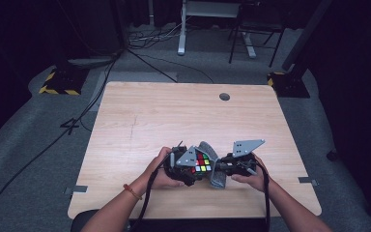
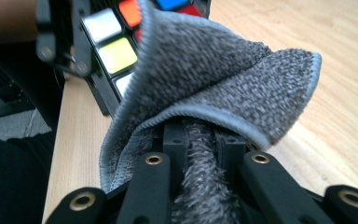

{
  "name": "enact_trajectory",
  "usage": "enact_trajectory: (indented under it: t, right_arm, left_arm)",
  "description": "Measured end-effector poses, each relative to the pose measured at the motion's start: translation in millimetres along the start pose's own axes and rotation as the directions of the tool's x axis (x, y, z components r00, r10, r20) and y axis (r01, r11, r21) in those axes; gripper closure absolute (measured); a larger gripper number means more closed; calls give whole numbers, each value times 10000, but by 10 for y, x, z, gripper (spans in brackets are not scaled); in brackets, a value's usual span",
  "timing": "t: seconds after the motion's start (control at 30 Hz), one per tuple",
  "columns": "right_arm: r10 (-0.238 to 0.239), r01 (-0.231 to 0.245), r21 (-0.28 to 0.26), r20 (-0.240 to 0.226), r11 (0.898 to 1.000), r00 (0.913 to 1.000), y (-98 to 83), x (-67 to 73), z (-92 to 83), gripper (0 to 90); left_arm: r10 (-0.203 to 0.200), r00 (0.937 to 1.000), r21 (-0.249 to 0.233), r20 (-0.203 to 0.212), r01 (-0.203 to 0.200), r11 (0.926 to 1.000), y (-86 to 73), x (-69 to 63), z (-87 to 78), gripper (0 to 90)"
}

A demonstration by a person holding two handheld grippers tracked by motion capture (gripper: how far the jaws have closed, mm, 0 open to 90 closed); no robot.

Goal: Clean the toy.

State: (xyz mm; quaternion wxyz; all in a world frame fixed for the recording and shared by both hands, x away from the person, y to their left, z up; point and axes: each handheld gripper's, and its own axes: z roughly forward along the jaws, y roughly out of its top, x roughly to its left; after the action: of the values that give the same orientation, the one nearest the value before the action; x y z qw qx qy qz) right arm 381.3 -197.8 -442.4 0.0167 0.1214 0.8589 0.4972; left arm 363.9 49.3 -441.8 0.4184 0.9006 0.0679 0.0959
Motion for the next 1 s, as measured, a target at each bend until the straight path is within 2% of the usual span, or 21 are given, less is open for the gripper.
enact_trajectory:
  t: [0.13,0.37,0.43,0.5,0.6,0.67,0.73,0.83,1.0]
  right_arm:
    - [-215,216,-65,95,9997,9997,27,32,-26,788]
    - [-251,253,-132,162,9996,9996,36,38,-42,789]
    - [-240,239,51,273,9997,9993,37,36,-29,789]
    - [-219,199,433,464,9989,9987,31,18,-3,789]
    - [47,-83,742,478,9972,9988,-10,-22,38,790]
    - [65,-85,575,352,9983,9994,-12,-15,38,789]
    - [0,-19,516,368,9987,9993,-4,-3,29,790]
    - [-81,70,272,394,9996,9992,20,16,-15,790]
    - [-140,137,64,470,9999,9988,33,25,-45,790]
  left_arm:
    - [4,10000,136,85,-5,9999,-7,-1,13,317]
    - [22,9999,375,104,-26,9993,-26,11,36,312]
    - [39,9998,227,-188,-35,9997,-24,-5,26,325]
    - [217,9997,97,-134,-215,9997,-2,-33,18,328]
    - [331,9993,323,-191,-324,9990,16,-47,51,328]
    - [39,9996,516,-267,-25,9987,-2,-23,85,321]
    - [-183,9997,562,-139,191,9982,-20,-1,96,312]
    - [-283,9995,621,-134,291,9976,-28,13,106,292]
    - [-274,9996,820,-53,277,9962,-46,25,115,306]
